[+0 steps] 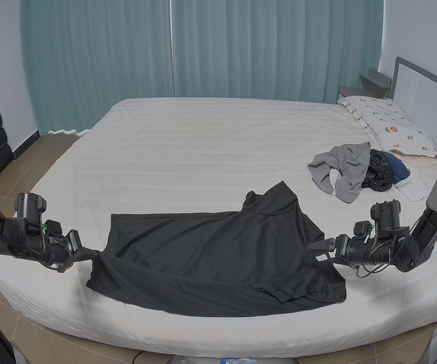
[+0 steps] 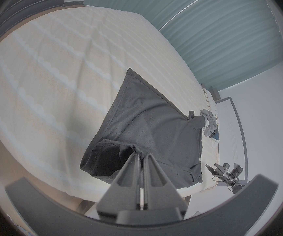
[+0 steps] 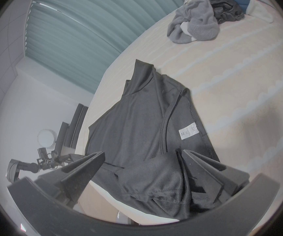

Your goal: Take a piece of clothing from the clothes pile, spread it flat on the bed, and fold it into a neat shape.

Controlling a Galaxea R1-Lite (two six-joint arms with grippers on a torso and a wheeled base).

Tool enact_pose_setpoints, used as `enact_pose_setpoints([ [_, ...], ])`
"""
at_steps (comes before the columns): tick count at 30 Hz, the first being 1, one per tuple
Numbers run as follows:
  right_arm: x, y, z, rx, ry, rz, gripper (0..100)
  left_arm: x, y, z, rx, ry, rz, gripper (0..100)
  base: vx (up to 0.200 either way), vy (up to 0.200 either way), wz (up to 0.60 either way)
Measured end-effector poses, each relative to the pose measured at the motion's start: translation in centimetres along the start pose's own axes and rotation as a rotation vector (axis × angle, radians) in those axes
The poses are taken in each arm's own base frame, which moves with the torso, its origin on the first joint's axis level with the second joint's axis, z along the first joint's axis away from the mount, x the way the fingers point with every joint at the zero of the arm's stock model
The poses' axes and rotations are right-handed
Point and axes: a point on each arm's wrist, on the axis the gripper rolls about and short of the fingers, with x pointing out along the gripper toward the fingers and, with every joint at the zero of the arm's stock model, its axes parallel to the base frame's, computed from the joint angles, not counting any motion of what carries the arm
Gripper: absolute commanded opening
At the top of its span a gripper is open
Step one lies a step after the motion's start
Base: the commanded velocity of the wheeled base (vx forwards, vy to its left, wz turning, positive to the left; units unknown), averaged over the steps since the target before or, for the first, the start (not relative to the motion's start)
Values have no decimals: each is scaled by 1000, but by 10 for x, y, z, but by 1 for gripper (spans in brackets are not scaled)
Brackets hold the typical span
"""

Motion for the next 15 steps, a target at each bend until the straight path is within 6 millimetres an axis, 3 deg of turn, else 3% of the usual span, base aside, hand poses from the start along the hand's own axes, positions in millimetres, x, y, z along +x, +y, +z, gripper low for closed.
enact_pose_setpoints([
  [15, 25, -19, -4, 16, 74, -3, 100, -1, -1, -1, -2, 4, 1, 0, 0, 0, 0],
])
